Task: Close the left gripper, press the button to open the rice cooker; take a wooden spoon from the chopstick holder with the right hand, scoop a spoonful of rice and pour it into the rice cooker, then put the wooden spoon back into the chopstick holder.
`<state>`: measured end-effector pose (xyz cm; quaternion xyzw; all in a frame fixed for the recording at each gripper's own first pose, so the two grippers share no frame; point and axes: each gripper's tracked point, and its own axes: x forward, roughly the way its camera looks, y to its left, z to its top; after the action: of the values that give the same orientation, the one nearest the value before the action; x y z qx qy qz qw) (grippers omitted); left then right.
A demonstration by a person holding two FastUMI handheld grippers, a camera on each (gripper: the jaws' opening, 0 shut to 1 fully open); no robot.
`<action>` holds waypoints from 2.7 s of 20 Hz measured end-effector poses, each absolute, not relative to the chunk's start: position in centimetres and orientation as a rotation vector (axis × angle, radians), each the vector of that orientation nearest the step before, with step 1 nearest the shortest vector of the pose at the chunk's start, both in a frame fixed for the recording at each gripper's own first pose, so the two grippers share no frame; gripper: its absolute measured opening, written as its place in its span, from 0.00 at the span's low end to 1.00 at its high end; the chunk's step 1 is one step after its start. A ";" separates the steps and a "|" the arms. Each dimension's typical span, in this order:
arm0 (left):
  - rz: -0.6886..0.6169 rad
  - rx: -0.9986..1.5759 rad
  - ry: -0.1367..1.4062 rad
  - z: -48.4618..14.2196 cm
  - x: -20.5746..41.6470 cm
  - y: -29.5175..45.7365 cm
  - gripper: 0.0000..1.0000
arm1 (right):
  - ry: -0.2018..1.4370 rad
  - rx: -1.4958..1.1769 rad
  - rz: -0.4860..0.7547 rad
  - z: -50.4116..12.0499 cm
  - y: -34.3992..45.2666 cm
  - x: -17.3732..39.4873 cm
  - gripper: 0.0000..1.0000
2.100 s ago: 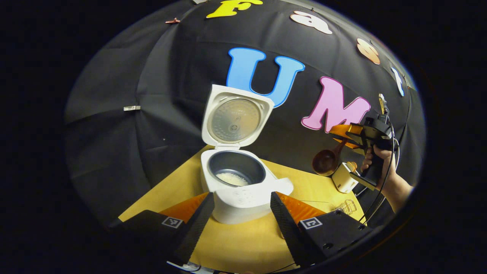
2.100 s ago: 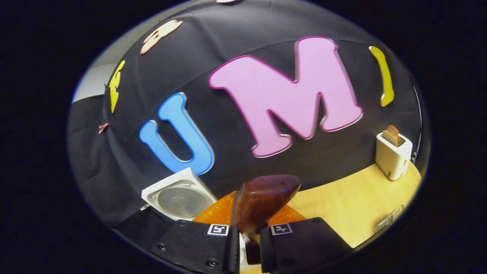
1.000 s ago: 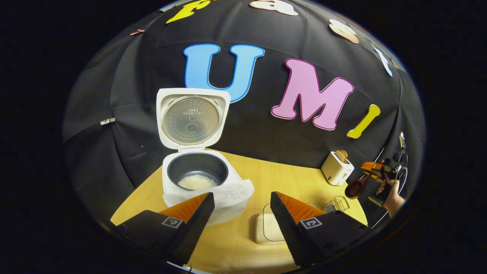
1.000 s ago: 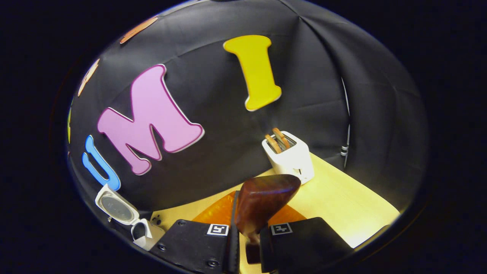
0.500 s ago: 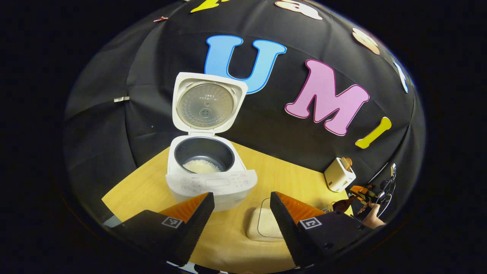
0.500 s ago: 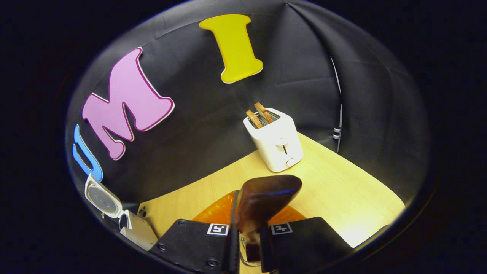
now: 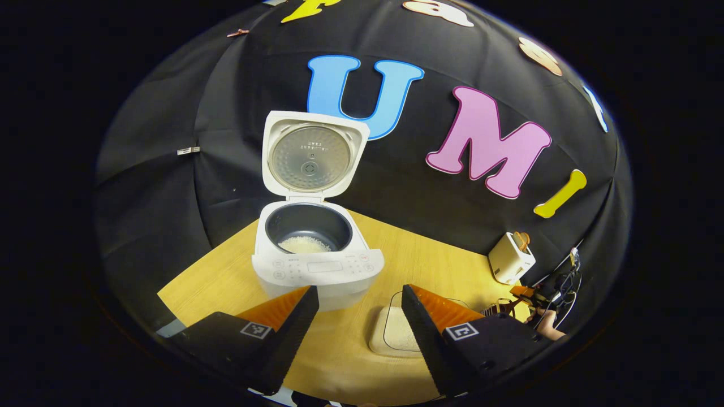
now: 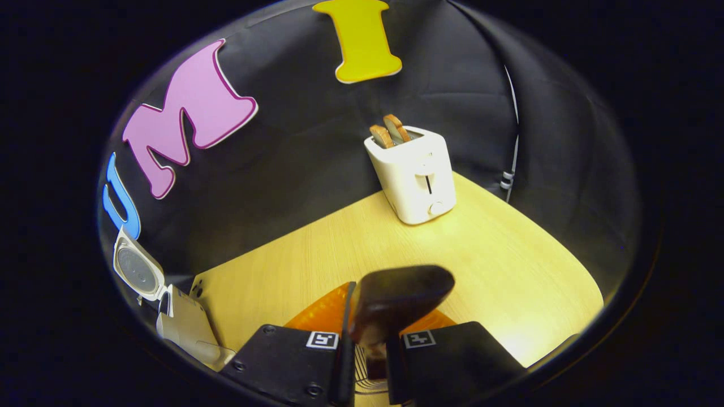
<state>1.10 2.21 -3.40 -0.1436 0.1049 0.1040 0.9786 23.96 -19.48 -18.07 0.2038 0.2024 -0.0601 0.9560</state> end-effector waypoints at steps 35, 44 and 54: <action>0.278 -0.152 -0.158 23.5 23.8 29.4 0.94 | 0.211 0.116 -0.544 -3.5 -24.4 3.7 0.99; 0.307 -0.102 0.061 18.4 28.3 30.7 0.95 | 0.241 0.166 -0.508 -5.1 -22.4 3.1 0.99; 0.248 -0.223 0.247 12.7 23.1 23.6 0.97 | 0.229 0.227 -0.412 -6.6 -20.6 5.0 0.99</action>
<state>23.07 23.62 12.67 -0.1106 0.1225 0.1229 0.9786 5.03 -20.63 -6.56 0.1124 0.1131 -0.2039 0.9659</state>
